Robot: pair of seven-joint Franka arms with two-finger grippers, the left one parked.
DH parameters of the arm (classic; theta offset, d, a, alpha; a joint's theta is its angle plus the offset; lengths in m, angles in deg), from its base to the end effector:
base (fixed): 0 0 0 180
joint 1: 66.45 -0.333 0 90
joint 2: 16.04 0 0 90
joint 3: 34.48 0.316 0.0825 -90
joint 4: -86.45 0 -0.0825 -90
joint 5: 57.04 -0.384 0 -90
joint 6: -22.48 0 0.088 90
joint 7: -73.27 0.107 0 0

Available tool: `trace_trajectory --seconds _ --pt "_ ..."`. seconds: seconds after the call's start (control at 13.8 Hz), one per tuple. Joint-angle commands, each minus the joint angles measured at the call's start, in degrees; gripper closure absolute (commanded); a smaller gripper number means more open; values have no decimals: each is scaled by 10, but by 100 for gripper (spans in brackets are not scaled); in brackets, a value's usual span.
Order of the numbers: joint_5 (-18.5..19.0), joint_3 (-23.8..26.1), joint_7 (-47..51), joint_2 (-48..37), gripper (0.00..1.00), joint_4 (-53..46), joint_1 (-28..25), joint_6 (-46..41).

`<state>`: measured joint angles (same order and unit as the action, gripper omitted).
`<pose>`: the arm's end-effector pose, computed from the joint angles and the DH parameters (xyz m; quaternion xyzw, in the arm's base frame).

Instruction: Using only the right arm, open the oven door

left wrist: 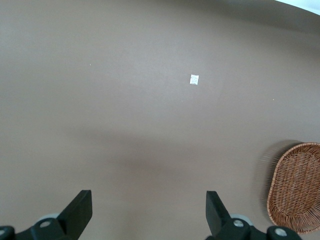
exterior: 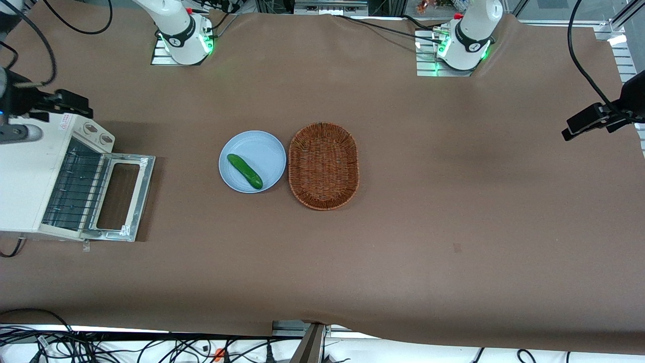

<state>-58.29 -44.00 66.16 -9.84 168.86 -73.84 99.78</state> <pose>0.5628 -0.0128 0.6086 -0.9942 -0.0442 0.0973 0.0098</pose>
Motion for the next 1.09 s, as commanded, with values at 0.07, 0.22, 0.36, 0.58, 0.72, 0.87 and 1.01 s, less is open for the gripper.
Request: trace_trajectory --seconds 0.07,0.22,0.36,0.58,0.72,0.87,1.01 --pt "-17 22 10 -117 0 180 34 106" --pt "-16 22 10 -136 0 223 37 162" --pt "-9 22 10 -132 0 214 41 161" --pt "-8 24 6 -126 0 213 44 161" --pt "-5 41 10 -124 0 208 41 147" --pt "4 47 10 -99 0 177 37 139" --pt "3 47 10 -94 0 172 37 138"
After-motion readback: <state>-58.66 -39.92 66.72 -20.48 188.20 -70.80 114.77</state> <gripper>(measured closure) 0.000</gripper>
